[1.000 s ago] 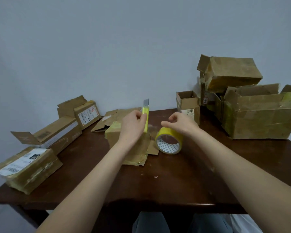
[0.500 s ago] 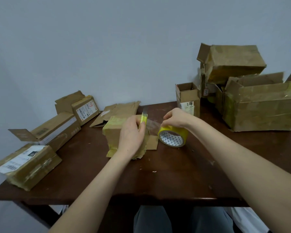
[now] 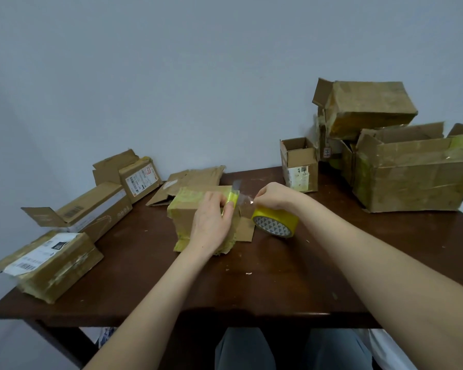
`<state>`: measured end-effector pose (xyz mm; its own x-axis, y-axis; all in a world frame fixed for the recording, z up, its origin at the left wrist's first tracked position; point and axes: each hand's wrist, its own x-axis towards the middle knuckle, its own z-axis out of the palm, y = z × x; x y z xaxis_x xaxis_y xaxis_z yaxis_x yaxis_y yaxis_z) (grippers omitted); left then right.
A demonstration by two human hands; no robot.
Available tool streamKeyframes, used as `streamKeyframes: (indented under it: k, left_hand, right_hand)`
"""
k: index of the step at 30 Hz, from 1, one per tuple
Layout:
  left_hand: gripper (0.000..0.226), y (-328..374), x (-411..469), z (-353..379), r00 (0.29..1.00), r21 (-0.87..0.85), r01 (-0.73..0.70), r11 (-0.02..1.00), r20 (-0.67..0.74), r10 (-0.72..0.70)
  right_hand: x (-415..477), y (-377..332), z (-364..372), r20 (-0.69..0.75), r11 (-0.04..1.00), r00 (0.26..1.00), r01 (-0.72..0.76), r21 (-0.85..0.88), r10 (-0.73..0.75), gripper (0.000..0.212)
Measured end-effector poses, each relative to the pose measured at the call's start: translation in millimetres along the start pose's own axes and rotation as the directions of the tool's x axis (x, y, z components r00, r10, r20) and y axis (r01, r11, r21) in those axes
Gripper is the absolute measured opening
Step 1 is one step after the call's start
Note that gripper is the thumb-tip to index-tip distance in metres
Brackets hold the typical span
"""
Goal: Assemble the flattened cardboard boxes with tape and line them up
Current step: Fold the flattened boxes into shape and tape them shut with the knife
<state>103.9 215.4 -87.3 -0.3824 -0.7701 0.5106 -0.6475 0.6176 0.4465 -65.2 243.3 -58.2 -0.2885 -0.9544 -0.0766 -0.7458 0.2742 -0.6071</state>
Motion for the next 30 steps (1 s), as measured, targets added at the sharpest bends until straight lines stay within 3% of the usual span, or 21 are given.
streamKeyframes:
  k: [3,7,13,30]
  left_hand:
    - [0.017,-2.6,4.5,-0.3,1.000,0.003,0.003,1.000,0.013,-0.003]
    - [0.017,0.2,10.9,3.8,0.999,0.031,0.009,0.999,0.033,-0.010]
    - [0.019,1.7,9.3,5.9,0.999,0.037,0.008,0.999,0.032,-0.009]
    - [0.021,14.0,13.0,3.9,0.997,0.166,-0.026,0.986,0.070,0.014]
  right_hand:
    - [-0.3,2.8,-4.3,-0.067,0.999,0.997,0.043,0.002,-0.043,0.020]
    - [-5.5,6.0,-2.0,-0.167,0.991,0.984,0.033,-0.132,-0.055,0.030]
    - [-7.3,11.4,22.8,-0.388,0.999,0.920,-0.049,0.019,0.052,0.020]
    - [-7.5,6.1,23.9,-0.458,0.996,0.885,-0.080,0.037,0.088,0.014]
